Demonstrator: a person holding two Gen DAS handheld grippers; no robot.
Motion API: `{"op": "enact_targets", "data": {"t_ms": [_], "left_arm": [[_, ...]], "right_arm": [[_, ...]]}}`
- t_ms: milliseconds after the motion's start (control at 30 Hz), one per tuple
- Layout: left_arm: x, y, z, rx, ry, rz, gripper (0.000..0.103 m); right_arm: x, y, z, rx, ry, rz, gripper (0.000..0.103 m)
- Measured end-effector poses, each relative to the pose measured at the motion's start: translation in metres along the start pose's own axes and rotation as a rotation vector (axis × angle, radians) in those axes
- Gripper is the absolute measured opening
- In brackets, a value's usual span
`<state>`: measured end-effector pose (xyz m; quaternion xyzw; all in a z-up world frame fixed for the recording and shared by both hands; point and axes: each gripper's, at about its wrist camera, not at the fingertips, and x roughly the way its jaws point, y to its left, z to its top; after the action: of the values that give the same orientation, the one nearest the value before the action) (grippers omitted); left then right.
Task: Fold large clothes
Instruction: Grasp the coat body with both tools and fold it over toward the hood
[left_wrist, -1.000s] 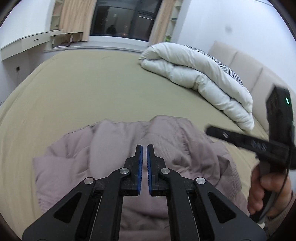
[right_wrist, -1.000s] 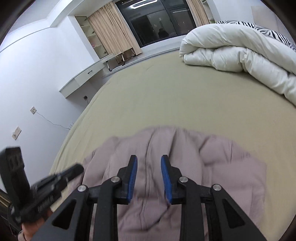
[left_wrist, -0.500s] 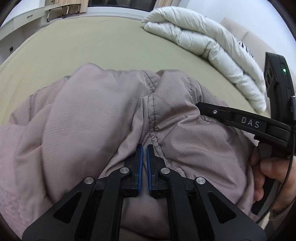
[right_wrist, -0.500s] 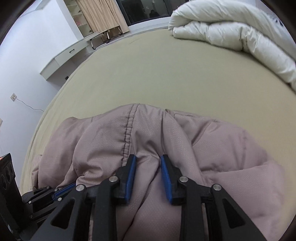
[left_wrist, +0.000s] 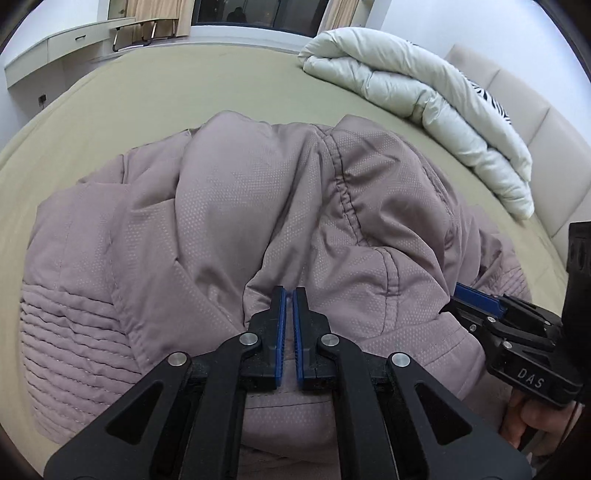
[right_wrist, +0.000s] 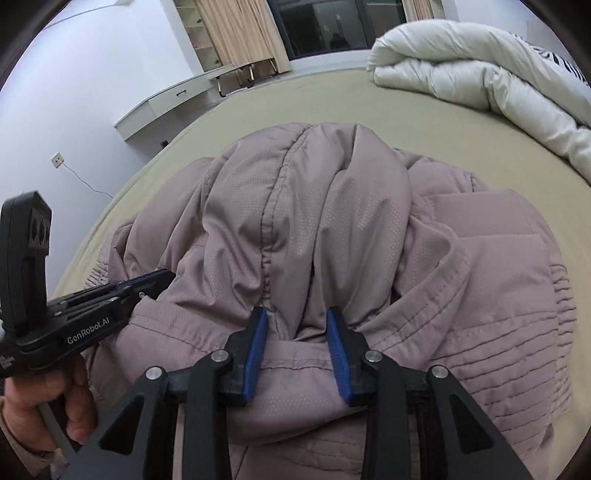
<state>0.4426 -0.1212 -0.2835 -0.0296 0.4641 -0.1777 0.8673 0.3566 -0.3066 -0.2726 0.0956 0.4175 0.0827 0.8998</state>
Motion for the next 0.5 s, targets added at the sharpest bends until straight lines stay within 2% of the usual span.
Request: {"op": "enact_targets", "data": {"t_ms": [100, 167, 233, 300, 367, 433, 467, 500], "left_arm": [[-0.030, 0.004, 0.000, -0.027, -0.049, -0.038, 0.003], [-0.050, 0.000, -0.001, -0.025, -0.103, -0.019, 0.003], [-0.069, -0.001, -0.007, -0.023, -0.138, -0.014, 0.003], [-0.084, -0.002, -0.016, -0.022, -0.157, -0.008, 0.003], [-0.092, 0.001, -0.027, -0.026, -0.138, -0.007, 0.003], [-0.098, 0.005, -0.038, -0.040, -0.118, -0.001, 0.003], [-0.103, 0.010, -0.047, -0.055, -0.102, 0.000, 0.003], [-0.111, 0.018, -0.056, -0.070, -0.090, -0.005, 0.003]], "right_arm": [[-0.023, 0.009, 0.007, 0.010, -0.005, -0.031, 0.037], [-0.055, 0.023, 0.006, -0.009, -0.084, -0.028, 0.047], [-0.077, 0.038, 0.003, -0.046, -0.150, -0.003, 0.049], [-0.082, 0.053, 0.000, -0.067, -0.162, 0.011, 0.049], [-0.064, 0.061, -0.003, -0.090, -0.114, 0.017, 0.049], [-0.020, 0.058, -0.010, -0.098, 0.030, -0.004, 0.052], [-0.006, 0.053, -0.015, -0.094, 0.053, 0.002, 0.052], [-0.005, 0.049, -0.017, -0.082, 0.039, 0.014, 0.052]]}}
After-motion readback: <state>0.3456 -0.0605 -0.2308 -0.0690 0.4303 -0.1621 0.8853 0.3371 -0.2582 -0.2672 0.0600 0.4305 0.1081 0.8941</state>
